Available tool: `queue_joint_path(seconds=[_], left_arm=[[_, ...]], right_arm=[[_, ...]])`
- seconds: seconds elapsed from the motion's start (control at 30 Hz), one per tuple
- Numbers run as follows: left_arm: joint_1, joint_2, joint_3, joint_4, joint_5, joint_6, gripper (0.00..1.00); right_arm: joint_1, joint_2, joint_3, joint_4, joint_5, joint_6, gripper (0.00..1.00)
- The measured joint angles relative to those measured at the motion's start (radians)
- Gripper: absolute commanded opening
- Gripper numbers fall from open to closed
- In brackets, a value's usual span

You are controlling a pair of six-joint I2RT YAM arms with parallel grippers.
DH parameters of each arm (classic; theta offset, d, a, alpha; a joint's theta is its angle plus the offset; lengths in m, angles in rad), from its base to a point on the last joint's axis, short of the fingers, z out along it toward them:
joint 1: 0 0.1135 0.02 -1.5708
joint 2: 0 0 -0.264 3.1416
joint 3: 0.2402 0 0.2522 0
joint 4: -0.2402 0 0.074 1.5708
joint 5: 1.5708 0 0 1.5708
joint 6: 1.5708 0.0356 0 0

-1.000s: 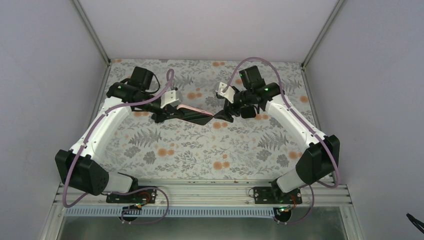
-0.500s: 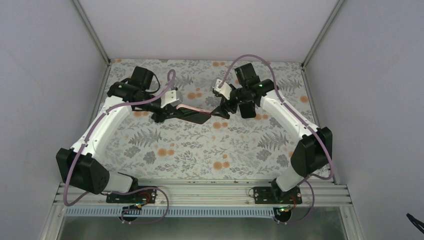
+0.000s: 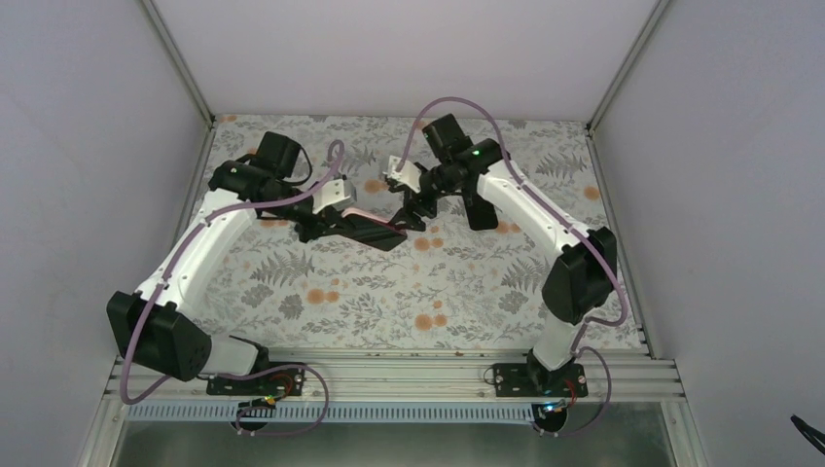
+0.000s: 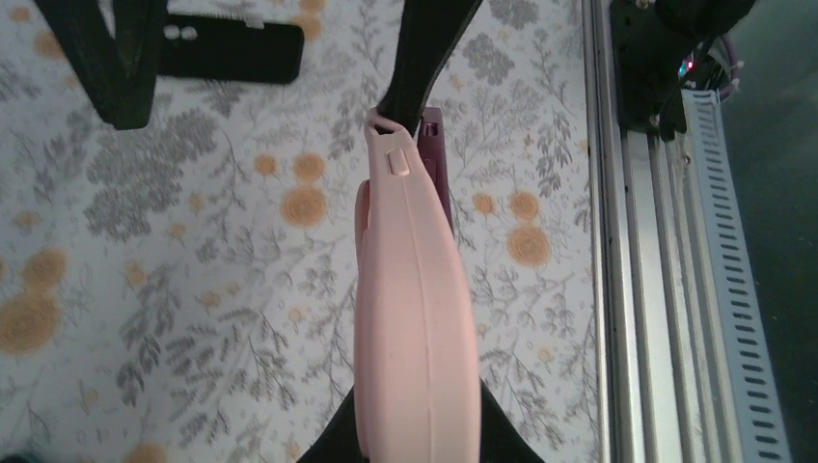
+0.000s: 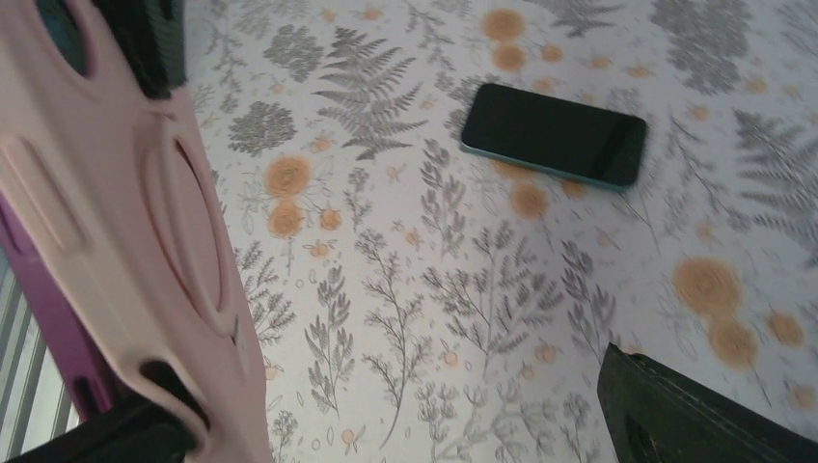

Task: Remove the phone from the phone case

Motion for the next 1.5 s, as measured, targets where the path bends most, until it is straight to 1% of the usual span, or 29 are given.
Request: queue_joint_path(seconds=[0.13, 0.2, 0.3, 0.37, 0.47, 0.57, 0.6, 0.67, 0.73, 0.77, 0.83, 0.97, 1.07, 1.1, 1.17, 1.2, 1.43, 1.5], left_arm=[[-0.015, -0.017, 0.006, -0.065, -0.062, -0.020, 0.02], [-0.016, -0.026, 0.026, -0.107, -0.095, -0.026, 0.02], [-0.002, -0.041, 0.051, -0.132, -0.129, -0.046, 0.02], [0.030, -0.062, 0.051, -0.133, -0.137, -0.075, 0.02], [0.062, -0.101, 0.026, -0.134, -0.123, -0.125, 0.02], [0.065, -0.122, 0.015, -0.171, -0.123, -0.167, 0.02], [0.065, -0.123, 0.015, -0.190, -0.121, -0.179, 0.02], [0.065, -0.124, 0.014, -0.211, -0.121, -0.199, 0.02], [0.065, -0.131, 0.005, -0.203, -0.137, -0.209, 0.02], [0.065, -0.137, -0.003, -0.199, -0.142, -0.211, 0.02], [0.065, -0.149, -0.021, -0.197, -0.161, -0.212, 0.02], [0.066, -0.164, -0.036, -0.241, -0.212, -0.215, 0.02], [0.068, -0.164, -0.036, -0.274, -0.224, -0.217, 0.02], [0.068, -0.164, -0.036, -0.272, -0.224, -0.217, 0.02], [0.070, -0.164, -0.037, -0.256, -0.229, -0.216, 0.02], [0.071, -0.164, -0.038, -0.250, -0.234, -0.216, 0.02], [0.076, -0.153, -0.056, -0.207, -0.243, -0.197, 0.02], [0.076, -0.148, -0.056, -0.206, -0.240, -0.194, 0.05]], right_arm=[[0.062, 0.039, 0.027, -0.009, -0.015, -0.060, 1.00], [0.074, 0.066, 0.054, -0.031, -0.047, -0.085, 1.00], [0.075, 0.140, 0.150, -0.097, -0.116, -0.147, 0.98], [0.076, 0.184, 0.197, -0.112, -0.165, -0.182, 0.97], [0.080, 0.191, 0.176, -0.077, -0.224, -0.211, 0.93], [0.096, 0.184, 0.128, -0.045, -0.279, -0.224, 0.91], [0.101, 0.185, 0.120, -0.048, -0.296, -0.230, 0.86], [0.110, 0.195, 0.119, -0.062, -0.322, -0.247, 0.82], [0.114, 0.200, 0.119, -0.067, -0.330, -0.253, 0.75], [0.117, 0.202, 0.119, -0.070, -0.329, -0.256, 0.70], [0.135, 0.206, 0.119, -0.074, -0.309, -0.252, 0.58], [0.187, 0.221, 0.119, -0.084, -0.270, -0.235, 0.45], [0.210, 0.228, 0.121, -0.103, -0.266, -0.222, 0.32], [0.212, 0.228, 0.123, -0.109, -0.262, -0.214, 0.24], [0.212, 0.228, 0.129, -0.120, -0.258, -0.204, 0.05], [0.212, 0.228, 0.130, -0.123, -0.258, -0.201, 0.03], [0.212, 0.227, 0.132, -0.129, -0.217, -0.191, 0.03], [0.212, 0.226, 0.132, -0.130, -0.212, -0.188, 0.03]])
